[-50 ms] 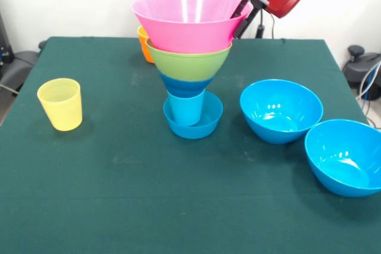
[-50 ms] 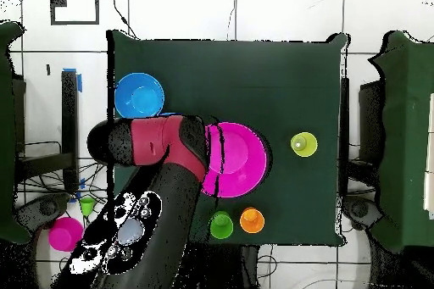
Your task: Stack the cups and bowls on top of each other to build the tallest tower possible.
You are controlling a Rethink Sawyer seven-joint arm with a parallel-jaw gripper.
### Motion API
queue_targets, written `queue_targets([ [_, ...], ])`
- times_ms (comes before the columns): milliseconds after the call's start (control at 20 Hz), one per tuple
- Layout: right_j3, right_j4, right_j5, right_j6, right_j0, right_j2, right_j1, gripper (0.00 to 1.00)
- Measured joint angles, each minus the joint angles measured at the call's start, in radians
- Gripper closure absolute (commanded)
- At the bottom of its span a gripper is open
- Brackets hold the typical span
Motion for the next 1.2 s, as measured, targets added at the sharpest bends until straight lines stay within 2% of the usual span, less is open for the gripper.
queue_targets([
  [800,-0.027,0.025,0.001,0.000,-0.018,0.000,0.011,1.00],
  [1100,-0.027,0.025,0.031,0.000,-0.018,0.000,0.011,1.00],
  [1150,-0.028,0.025,0.038,0.000,-0.018,0.000,0.011,0.00],
  [1200,-0.028,0.025,0.039,0.000,-0.018,0.000,0.011,0.00],
])
